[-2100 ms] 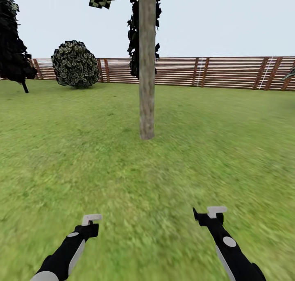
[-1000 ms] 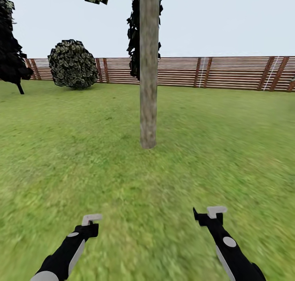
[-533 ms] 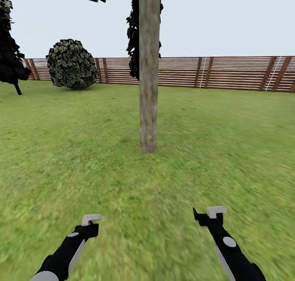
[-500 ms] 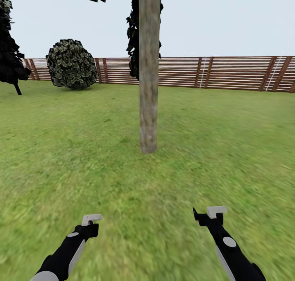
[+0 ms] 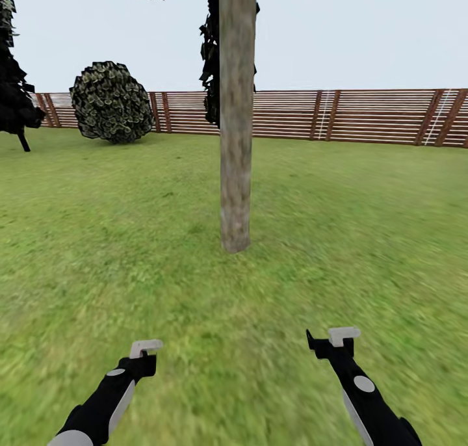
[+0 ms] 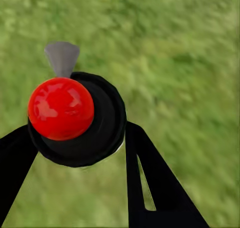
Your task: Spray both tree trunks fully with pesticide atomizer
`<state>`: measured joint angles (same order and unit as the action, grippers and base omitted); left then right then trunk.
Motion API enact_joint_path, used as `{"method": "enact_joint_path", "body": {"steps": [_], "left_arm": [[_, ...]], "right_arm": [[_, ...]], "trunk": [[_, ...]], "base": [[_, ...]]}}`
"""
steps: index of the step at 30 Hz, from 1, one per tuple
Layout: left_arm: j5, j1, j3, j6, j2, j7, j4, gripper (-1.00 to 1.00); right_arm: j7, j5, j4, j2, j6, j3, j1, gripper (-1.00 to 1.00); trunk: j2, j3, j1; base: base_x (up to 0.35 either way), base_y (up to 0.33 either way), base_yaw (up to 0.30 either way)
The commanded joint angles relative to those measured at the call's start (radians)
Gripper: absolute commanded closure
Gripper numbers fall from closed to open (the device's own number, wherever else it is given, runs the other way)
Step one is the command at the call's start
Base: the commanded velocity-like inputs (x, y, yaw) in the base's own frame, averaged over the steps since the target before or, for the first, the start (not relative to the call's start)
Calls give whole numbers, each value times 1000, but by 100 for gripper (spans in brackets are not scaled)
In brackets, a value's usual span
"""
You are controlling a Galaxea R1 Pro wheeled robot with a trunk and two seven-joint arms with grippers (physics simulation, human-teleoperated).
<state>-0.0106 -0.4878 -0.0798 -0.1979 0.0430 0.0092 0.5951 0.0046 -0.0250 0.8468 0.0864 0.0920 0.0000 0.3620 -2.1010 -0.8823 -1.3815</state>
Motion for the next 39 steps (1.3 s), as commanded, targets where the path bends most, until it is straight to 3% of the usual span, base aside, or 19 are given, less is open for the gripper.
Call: {"method": "enact_joint_path", "body": {"steps": [1, 39], "left_arm": [[0, 0, 0, 0, 0, 0, 0, 100], [0, 0, 0, 0, 0, -2, 0, 100]], "right_arm": [[0, 0, 0, 0, 0, 0, 0, -100], [-1, -1, 0, 0, -1, 0, 0, -100]], "trunk": [[0, 0, 0], [0, 0, 0]], "base": [[339, 0, 0], [309, 0, 0]]}}
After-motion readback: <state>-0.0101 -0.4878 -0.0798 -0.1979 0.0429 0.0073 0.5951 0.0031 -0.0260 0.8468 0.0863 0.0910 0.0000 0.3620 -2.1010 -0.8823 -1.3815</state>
